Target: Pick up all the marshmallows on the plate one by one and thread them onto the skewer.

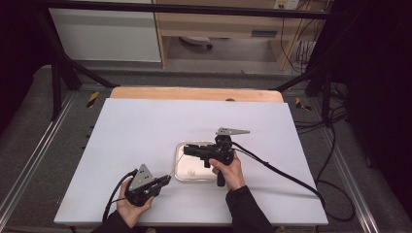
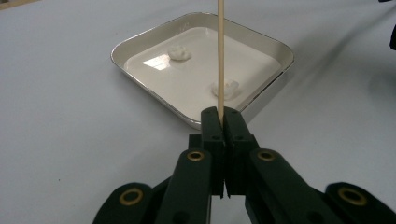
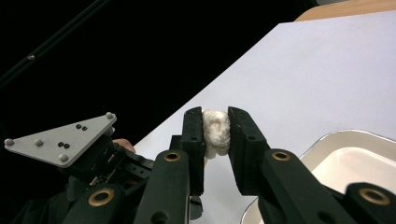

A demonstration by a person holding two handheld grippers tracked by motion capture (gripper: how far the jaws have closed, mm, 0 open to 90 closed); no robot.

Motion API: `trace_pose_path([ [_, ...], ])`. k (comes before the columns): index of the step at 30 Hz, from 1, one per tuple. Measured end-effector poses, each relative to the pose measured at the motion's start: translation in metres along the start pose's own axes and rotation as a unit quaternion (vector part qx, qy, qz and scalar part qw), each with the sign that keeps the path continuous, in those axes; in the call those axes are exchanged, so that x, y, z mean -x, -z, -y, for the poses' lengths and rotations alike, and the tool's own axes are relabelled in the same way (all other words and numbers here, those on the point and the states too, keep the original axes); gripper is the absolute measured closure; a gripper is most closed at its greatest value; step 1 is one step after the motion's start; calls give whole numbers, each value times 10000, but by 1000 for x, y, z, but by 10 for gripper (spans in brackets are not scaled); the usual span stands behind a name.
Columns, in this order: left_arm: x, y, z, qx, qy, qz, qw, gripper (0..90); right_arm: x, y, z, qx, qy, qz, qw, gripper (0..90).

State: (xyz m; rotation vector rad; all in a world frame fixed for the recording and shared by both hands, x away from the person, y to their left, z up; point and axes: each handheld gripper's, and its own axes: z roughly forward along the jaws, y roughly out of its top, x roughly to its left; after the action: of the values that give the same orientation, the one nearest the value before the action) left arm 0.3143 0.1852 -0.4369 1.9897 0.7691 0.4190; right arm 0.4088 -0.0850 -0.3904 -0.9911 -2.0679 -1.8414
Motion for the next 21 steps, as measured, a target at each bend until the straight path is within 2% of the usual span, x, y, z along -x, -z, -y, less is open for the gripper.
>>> trace_pose_path([
  [8,0,-1,1,-3,32,19,10000,887,-1,-2,5,4,46,31,10000,777],
  [21,1,-1,1,20,41,43,10000,886,-2,-6,12,23,37,-69,10000,779],
])
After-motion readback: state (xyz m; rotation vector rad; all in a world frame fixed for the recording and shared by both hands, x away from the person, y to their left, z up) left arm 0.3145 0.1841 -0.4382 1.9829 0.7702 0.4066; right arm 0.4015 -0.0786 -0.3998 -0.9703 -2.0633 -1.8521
